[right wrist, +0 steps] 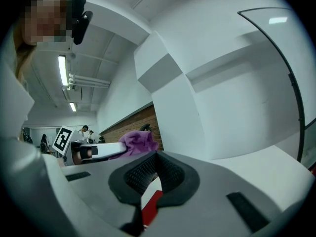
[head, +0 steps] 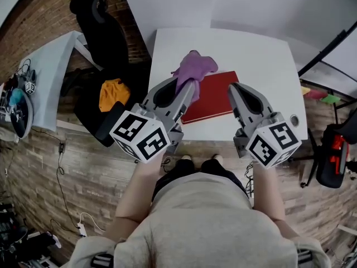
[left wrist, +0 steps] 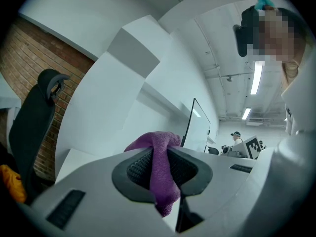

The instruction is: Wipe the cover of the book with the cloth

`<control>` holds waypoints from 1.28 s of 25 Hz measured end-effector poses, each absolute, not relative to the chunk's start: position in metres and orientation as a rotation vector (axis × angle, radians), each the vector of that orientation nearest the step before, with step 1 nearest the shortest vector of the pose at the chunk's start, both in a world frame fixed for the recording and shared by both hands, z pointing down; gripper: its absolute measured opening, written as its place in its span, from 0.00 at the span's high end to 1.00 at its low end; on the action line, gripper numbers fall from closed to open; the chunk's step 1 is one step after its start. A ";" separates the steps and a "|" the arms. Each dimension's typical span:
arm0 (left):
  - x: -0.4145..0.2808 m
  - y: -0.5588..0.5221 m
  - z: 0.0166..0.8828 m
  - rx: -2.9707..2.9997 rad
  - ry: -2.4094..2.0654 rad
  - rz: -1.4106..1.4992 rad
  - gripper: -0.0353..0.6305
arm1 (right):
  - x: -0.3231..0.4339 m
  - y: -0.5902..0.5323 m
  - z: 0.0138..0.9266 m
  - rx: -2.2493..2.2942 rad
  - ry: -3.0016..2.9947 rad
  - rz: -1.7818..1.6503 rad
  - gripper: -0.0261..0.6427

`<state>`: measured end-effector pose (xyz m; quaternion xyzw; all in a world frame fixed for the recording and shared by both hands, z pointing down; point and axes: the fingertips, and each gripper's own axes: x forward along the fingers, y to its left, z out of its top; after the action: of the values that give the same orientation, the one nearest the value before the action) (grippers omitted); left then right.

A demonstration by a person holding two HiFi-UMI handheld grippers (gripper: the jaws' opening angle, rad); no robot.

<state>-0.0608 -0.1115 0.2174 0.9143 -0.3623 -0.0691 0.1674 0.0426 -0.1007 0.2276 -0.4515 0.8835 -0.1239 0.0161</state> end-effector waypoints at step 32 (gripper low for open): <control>-0.066 -0.107 0.251 2.546 -1.027 -0.133 0.83 | 0.044 -0.092 0.266 -1.451 2.874 -0.415 0.93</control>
<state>-0.0655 -0.1065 0.2508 0.9085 -0.3664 -0.0476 0.1954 0.0439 -0.0923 0.2659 -0.4464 0.8841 -0.1276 -0.0523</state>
